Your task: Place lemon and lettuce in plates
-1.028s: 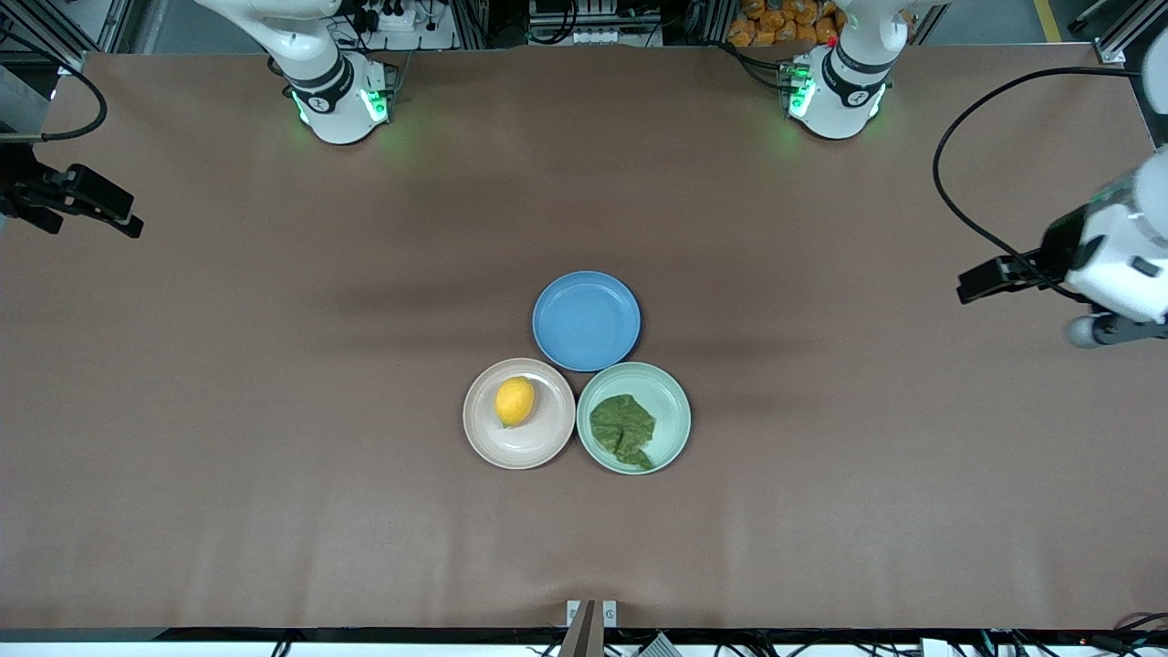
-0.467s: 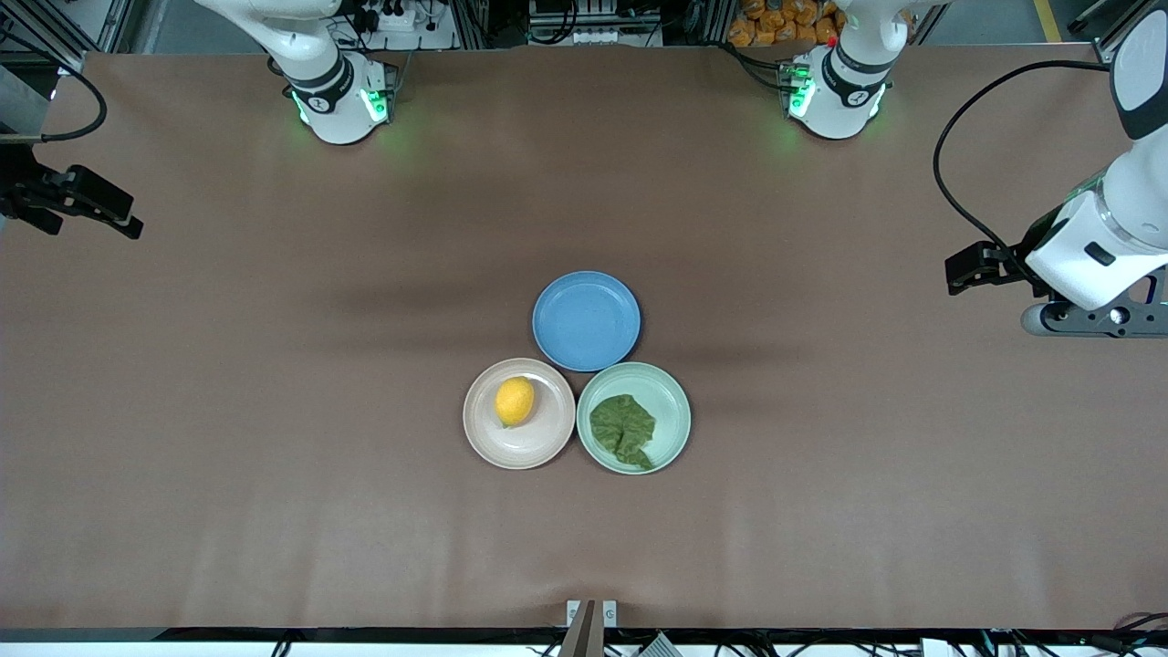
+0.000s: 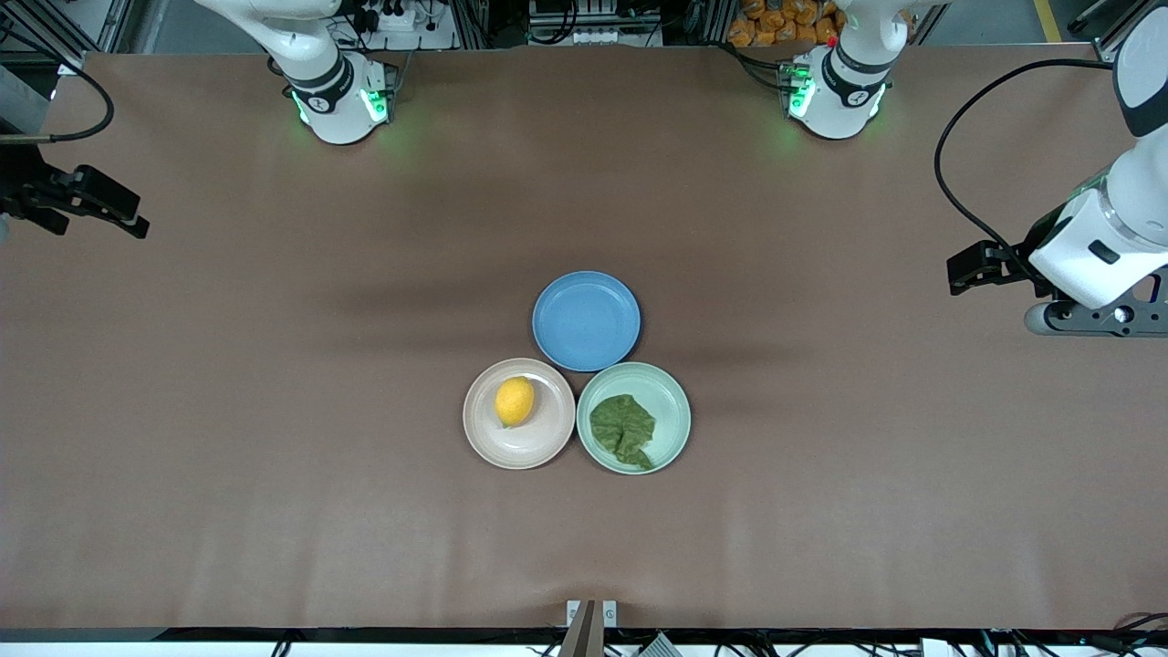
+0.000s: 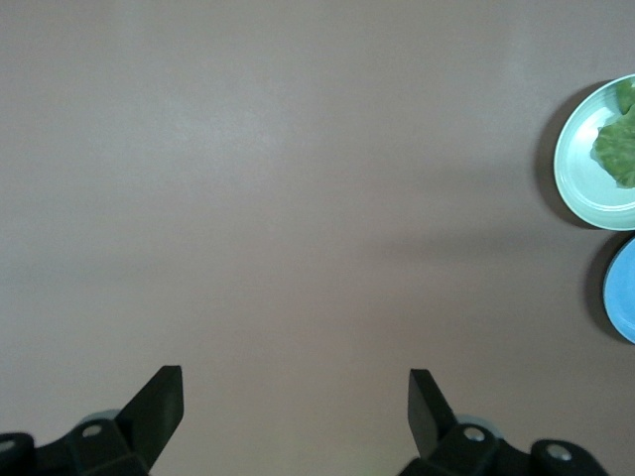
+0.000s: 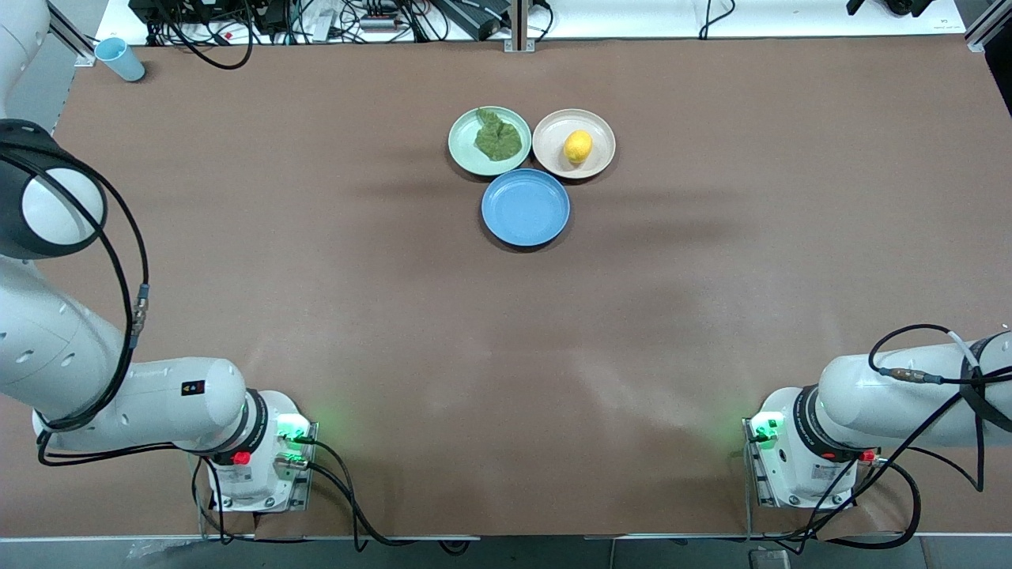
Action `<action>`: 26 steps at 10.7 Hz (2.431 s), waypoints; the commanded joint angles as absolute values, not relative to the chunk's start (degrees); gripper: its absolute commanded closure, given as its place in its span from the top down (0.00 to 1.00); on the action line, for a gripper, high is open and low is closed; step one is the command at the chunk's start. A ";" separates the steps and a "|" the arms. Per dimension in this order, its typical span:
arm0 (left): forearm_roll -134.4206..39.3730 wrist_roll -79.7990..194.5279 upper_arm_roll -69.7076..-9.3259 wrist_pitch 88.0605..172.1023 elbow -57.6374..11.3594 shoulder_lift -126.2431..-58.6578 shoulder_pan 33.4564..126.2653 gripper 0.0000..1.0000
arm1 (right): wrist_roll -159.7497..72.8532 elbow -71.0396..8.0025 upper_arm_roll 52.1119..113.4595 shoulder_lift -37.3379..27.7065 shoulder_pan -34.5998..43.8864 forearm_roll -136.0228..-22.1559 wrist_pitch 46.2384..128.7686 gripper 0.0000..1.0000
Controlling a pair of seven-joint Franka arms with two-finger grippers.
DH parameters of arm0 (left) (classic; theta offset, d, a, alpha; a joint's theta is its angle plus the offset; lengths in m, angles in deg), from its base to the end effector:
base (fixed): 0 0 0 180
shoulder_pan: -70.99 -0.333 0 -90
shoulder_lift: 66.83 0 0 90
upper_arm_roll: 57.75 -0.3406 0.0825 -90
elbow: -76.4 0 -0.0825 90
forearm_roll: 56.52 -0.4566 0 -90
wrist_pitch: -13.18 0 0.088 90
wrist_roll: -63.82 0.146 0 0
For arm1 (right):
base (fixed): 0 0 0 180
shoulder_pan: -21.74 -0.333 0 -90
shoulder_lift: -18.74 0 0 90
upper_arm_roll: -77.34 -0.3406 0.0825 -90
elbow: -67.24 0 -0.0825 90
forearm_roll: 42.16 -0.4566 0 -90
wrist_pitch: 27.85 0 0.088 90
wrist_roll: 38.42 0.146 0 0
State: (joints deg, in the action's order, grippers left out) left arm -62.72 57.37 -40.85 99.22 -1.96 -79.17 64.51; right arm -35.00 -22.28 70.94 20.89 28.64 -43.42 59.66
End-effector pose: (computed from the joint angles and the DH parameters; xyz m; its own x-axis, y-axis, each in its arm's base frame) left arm 0.6796 -0.0883 0.5779 0.9960 -0.0596 -0.0665 -0.0632 -0.9965 -0.0538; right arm 0.6104 -0.0008 0.6339 0.9977 -0.0675 0.0012 -0.0674 -0.9976 -0.0179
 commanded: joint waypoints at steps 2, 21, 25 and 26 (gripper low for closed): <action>-61.35 58.45 -41.58 99.31 -2.09 -77.82 60.80 1.00 | -34.99 -23.02 70.39 21.64 28.16 -43.65 59.60 1.00; -59.42 58.98 -42.55 109.77 -17.65 -66.48 58.59 1.00 | -35.08 -21.35 70.48 20.85 28.33 -43.39 59.33 1.00; -59.42 59.16 -56.98 109.86 -17.65 -67.00 70.83 1.00 | -34.99 -21.53 70.57 20.85 28.33 -43.39 59.33 1.00; -59.33 60.11 -55.31 109.86 -17.65 -67.18 69.33 1.00 | -34.90 -21.53 70.48 20.85 28.33 -43.39 59.07 1.00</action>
